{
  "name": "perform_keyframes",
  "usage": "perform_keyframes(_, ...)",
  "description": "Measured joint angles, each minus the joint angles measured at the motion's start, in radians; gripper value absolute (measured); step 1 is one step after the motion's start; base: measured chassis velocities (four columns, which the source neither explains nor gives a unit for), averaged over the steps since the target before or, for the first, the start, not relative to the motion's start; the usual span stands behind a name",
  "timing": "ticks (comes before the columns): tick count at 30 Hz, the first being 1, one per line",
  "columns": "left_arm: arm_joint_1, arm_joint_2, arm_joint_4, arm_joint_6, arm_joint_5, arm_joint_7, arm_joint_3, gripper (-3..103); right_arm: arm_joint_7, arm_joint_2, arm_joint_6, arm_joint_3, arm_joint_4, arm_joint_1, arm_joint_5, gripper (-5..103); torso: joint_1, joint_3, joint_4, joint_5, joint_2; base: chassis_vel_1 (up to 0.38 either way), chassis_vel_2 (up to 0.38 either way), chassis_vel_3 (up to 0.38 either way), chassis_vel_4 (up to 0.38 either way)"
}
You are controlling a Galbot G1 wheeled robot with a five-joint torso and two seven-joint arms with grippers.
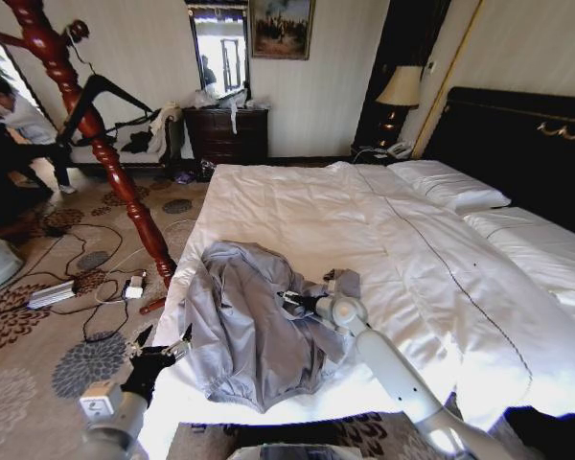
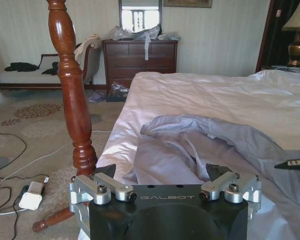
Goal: Pick up the clothes from the bed and hang them on the clothes hanger.
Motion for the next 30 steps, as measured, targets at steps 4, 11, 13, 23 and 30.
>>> perform_keyframes(4, 0.003, 0.0, 0.0, 0.0, 0.001, 0.0, -0.001, 100, -0.001, 0.009, 0.003, 0.003, -0.013, 0.015, 0.006, 94, 0.0, 0.0, 0.0, -0.0001, 0.0, 0.0, 0.0, 0.0, 0.0)
perform_keyframes(11, 0.005, 0.0, -0.001, 0.0, 0.005, 0.0, 0.002, 100, -0.008, 0.01, 0.005, -0.002, -0.035, 0.022, -0.001, 73, 0.0, 0.0, -0.0003, -0.0001, 0.0, 0.0, 0.0, 0.0, 0.0)
perform_keyframes(13, 0.006, 0.0, -0.001, 0.0, 0.006, 0.0, 0.004, 100, -0.01, 0.016, 0.006, -0.004, -0.041, 0.026, -0.011, 62, 0.0, 0.0, -0.0002, -0.0001, 0.0, 0.0, 0.0, 0.0, 0.0)
perform_keyframes(23, 0.001, 0.005, -0.001, 0.0, 0.008, 0.0, 0.008, 100, -0.006, 0.015, 0.027, -0.013, -0.023, 0.029, -0.032, 24, 0.0, 0.0, -0.0001, 0.0, 0.0, 0.0, 0.0, 0.0, 0.0)
perform_keyframes(30, -0.005, 0.006, -0.002, 0.0, 0.008, -0.002, 0.014, 100, 0.0, 0.002, 0.029, -0.015, -0.005, 0.025, -0.031, 3, 0.0, 0.0, -0.0002, 0.0, 0.0, 0.0, 0.0, 0.0, 0.0)
